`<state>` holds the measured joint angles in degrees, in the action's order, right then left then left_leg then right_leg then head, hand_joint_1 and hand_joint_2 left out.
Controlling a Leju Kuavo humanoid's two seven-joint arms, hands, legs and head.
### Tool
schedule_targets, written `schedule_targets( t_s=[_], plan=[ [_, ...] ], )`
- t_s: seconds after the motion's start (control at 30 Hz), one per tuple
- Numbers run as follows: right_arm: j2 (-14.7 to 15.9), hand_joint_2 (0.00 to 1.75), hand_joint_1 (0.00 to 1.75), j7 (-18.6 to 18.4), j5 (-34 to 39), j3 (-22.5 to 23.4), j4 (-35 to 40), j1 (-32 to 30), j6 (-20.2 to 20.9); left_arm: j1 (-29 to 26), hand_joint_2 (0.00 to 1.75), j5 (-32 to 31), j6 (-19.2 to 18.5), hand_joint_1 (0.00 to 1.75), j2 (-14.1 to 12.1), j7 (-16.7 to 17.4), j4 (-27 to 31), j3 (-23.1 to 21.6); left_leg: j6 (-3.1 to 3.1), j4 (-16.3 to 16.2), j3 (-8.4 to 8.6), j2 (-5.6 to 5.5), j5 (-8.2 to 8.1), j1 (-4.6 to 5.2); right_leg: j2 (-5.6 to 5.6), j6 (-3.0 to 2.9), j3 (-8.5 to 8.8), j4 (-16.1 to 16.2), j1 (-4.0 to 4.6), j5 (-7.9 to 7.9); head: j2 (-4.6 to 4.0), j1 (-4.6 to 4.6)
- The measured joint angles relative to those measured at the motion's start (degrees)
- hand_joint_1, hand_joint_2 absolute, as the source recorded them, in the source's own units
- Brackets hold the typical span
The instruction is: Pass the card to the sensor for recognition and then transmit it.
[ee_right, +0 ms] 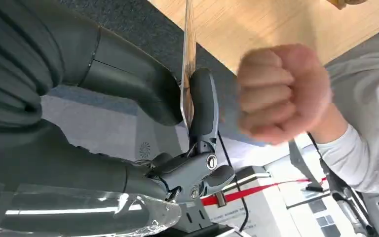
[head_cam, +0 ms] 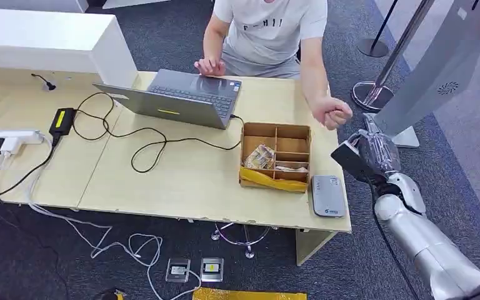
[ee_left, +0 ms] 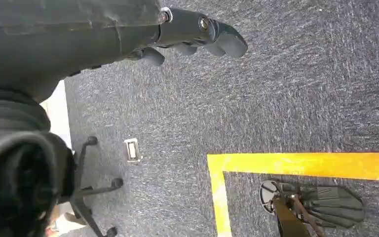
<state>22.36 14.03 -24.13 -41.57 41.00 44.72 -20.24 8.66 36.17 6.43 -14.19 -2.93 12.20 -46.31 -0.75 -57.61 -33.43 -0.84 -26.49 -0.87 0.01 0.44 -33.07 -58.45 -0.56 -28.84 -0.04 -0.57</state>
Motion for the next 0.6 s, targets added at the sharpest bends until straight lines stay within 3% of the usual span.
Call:
schedule_targets(
  t_s=[0.6],
  plan=[
    [-0.5,1.75,1.75,1.3,3.9,0.2,-1.8,-3.0,-0.2,-0.1,0.00,2.5,0.3,0.00,-0.1,1.6,0.0,-0.2,0.00,0.0,0.00,0.00,0.00,0.00,0.00,0.00,-0.01,0.0,0.00,0.00,0.02,0.00]
  ],
)
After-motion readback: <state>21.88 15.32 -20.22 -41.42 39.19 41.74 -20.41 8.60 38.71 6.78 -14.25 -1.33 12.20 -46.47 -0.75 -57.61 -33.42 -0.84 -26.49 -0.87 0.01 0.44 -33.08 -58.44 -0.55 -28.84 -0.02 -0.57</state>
